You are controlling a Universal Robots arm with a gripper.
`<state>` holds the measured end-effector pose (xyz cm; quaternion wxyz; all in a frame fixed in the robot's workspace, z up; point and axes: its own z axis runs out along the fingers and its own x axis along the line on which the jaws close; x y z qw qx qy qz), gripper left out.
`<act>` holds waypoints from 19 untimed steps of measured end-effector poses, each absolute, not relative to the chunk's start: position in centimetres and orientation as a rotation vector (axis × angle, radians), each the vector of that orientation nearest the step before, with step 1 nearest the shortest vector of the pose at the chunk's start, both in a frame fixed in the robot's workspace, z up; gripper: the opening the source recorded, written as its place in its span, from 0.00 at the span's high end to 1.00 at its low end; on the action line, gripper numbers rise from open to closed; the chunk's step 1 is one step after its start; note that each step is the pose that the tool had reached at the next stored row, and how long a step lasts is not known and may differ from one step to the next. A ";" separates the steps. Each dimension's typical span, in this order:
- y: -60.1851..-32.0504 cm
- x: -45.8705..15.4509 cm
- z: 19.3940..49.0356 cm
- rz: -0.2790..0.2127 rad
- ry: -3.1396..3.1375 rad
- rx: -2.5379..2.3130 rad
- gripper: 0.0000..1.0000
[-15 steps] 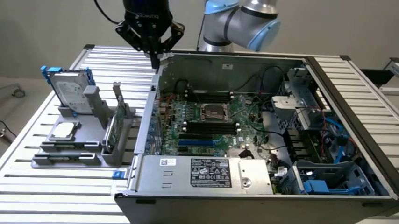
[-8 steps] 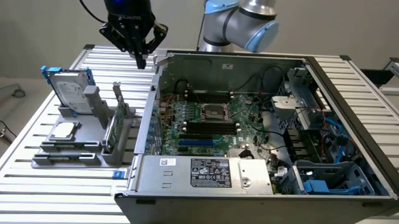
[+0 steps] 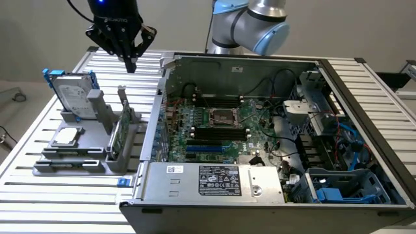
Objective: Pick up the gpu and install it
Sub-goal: 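Reach for the gpu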
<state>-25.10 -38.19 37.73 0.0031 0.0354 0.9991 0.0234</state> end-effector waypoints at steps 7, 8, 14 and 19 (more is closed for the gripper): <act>-37.8 -25.7 37.7 0.036 3.200 0.099 0.89; -37.8 -25.8 37.7 0.028 3.205 0.092 0.89; -37.7 -25.9 37.6 -0.034 3.206 -0.024 0.89; -37.6 -26.8 37.3 -0.071 3.205 -0.072 0.89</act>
